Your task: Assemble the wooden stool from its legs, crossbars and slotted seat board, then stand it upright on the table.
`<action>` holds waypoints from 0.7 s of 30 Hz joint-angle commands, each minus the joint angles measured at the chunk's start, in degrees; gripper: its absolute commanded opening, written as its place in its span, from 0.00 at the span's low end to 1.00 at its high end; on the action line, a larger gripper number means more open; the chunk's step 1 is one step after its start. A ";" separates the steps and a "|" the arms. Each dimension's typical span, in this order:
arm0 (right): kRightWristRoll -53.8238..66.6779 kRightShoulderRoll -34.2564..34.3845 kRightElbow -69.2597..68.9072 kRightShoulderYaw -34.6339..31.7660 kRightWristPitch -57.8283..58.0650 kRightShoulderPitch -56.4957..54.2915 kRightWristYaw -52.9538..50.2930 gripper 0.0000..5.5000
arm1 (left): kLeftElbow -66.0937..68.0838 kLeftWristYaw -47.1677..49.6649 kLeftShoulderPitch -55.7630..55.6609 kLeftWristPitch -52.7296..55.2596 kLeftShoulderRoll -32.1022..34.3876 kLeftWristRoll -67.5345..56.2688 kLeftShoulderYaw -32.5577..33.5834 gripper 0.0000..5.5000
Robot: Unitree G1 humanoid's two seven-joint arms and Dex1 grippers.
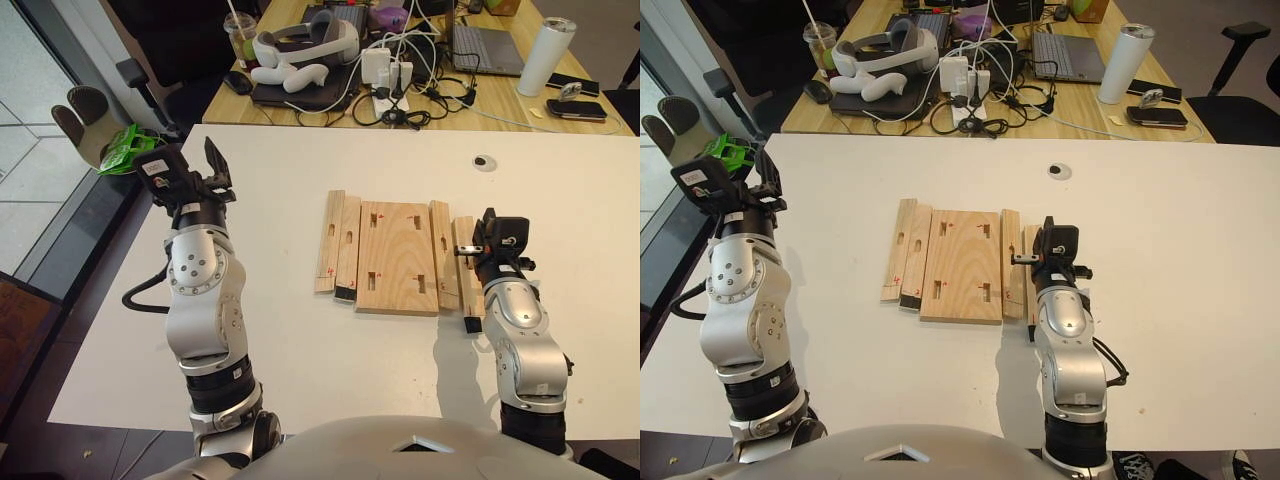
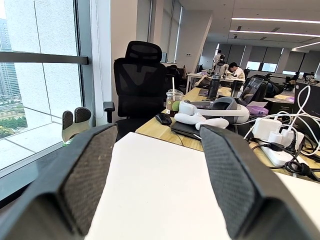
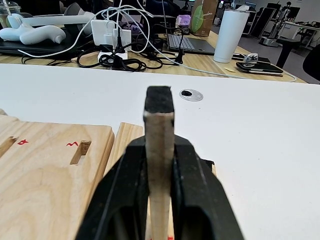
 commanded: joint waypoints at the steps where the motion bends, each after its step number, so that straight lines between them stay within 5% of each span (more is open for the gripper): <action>1: -0.23 0.34 1.60 0.07 1.27 0.44 -0.30 0.07 | 0.17 0.08 -0.71 0.09 0.06 0.46 0.10 0.55; 21: 0.02 2.74 6.86 -0.18 -2.07 -2.68 -3.14 0.07 | 0.56 0.01 -1.03 -0.13 0.23 0.50 0.48 0.55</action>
